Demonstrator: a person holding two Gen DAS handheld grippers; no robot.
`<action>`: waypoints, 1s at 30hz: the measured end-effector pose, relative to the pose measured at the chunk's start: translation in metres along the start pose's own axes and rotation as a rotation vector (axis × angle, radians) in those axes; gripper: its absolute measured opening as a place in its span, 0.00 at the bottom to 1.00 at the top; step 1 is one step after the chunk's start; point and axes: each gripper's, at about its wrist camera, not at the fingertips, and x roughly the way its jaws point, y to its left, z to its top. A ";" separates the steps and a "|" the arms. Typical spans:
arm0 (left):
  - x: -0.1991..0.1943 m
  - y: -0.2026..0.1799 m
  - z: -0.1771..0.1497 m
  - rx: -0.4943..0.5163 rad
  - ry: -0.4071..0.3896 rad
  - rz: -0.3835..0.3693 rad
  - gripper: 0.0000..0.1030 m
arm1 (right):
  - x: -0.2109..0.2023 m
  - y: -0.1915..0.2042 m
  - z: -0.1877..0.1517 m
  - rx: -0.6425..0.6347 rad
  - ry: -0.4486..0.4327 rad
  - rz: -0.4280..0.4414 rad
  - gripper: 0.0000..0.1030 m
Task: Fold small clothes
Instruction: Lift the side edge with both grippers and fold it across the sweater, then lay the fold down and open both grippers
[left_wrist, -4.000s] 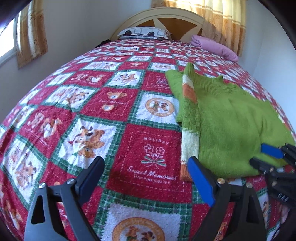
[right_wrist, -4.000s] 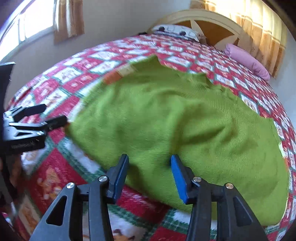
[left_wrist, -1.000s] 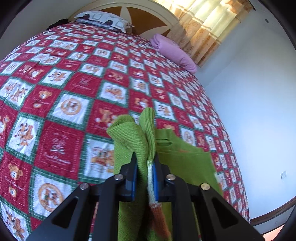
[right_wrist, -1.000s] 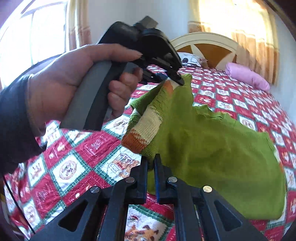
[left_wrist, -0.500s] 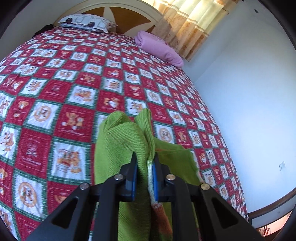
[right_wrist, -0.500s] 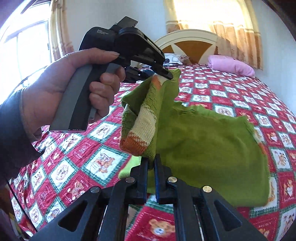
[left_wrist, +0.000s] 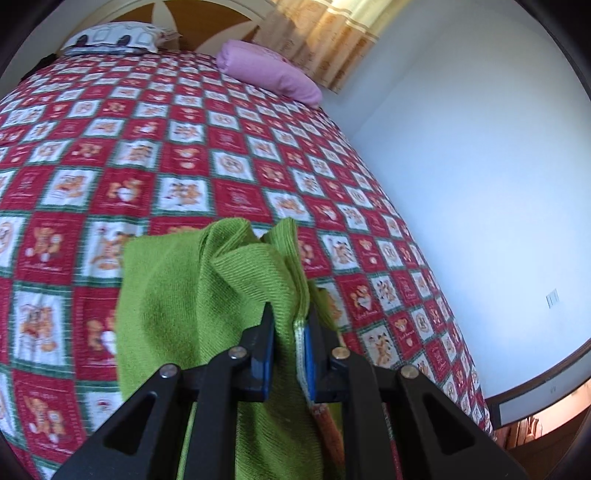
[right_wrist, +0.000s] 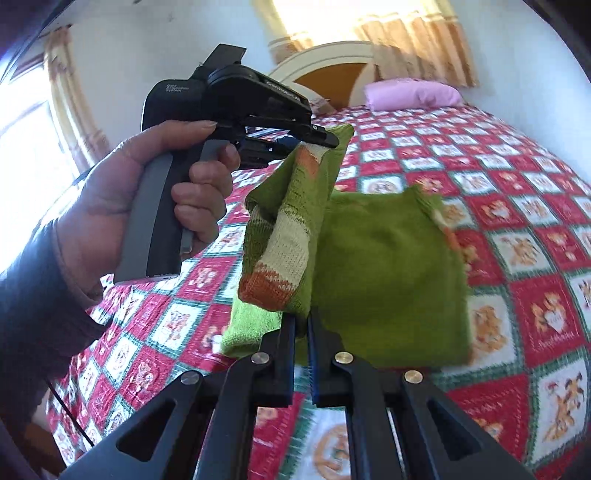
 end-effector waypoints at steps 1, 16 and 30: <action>0.007 -0.006 -0.001 0.007 0.009 -0.003 0.14 | -0.001 -0.007 -0.002 0.018 0.003 -0.003 0.04; 0.095 -0.053 -0.030 0.094 0.108 0.027 0.17 | 0.000 -0.093 -0.032 0.262 0.059 -0.024 0.06; -0.035 -0.025 -0.101 0.419 -0.194 0.276 0.69 | -0.027 -0.066 0.014 0.143 -0.058 -0.097 0.49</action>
